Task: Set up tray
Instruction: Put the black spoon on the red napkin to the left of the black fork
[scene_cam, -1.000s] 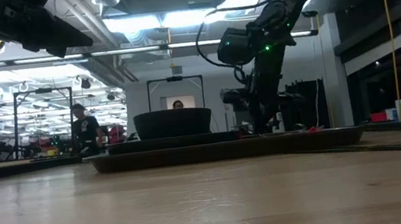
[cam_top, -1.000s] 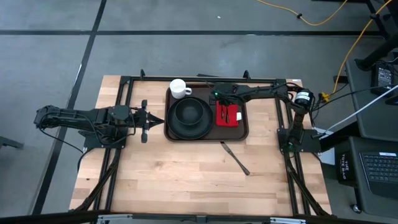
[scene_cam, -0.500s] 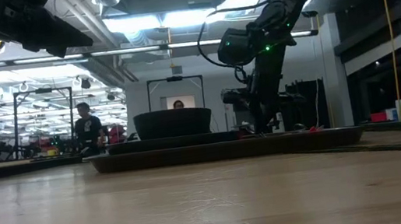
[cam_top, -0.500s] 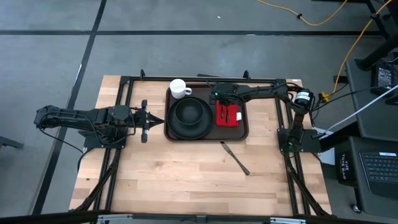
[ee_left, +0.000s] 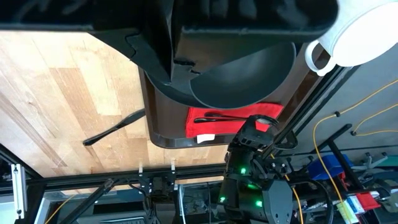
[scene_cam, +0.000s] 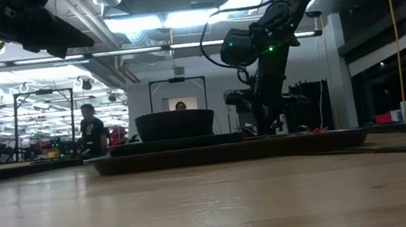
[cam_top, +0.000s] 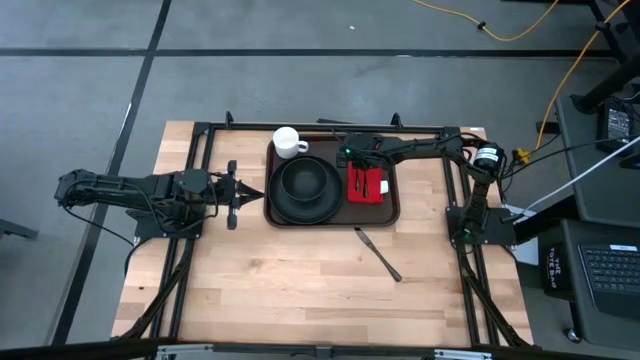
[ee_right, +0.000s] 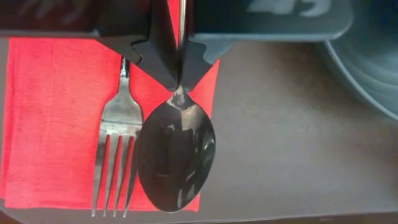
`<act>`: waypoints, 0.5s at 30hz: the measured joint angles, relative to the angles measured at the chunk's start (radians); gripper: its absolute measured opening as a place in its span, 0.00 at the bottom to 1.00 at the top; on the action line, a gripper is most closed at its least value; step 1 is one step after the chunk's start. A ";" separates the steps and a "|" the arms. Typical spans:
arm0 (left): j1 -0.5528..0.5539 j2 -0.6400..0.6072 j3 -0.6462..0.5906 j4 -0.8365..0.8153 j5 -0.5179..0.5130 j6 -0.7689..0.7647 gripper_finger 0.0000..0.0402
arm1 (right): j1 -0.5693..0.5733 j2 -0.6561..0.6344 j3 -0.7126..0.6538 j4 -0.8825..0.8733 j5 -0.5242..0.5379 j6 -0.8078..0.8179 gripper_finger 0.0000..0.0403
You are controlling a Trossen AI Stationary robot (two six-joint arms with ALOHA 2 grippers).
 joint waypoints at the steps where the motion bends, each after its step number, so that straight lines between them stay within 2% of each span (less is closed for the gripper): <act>1: 0.000 0.000 0.000 0.000 0.000 0.000 0.00 | 0.000 0.000 0.000 0.000 -0.001 0.000 0.06; 15: 0.000 0.000 0.000 0.000 0.000 0.000 0.00 | 0.000 0.000 0.000 0.001 -0.002 0.012 0.07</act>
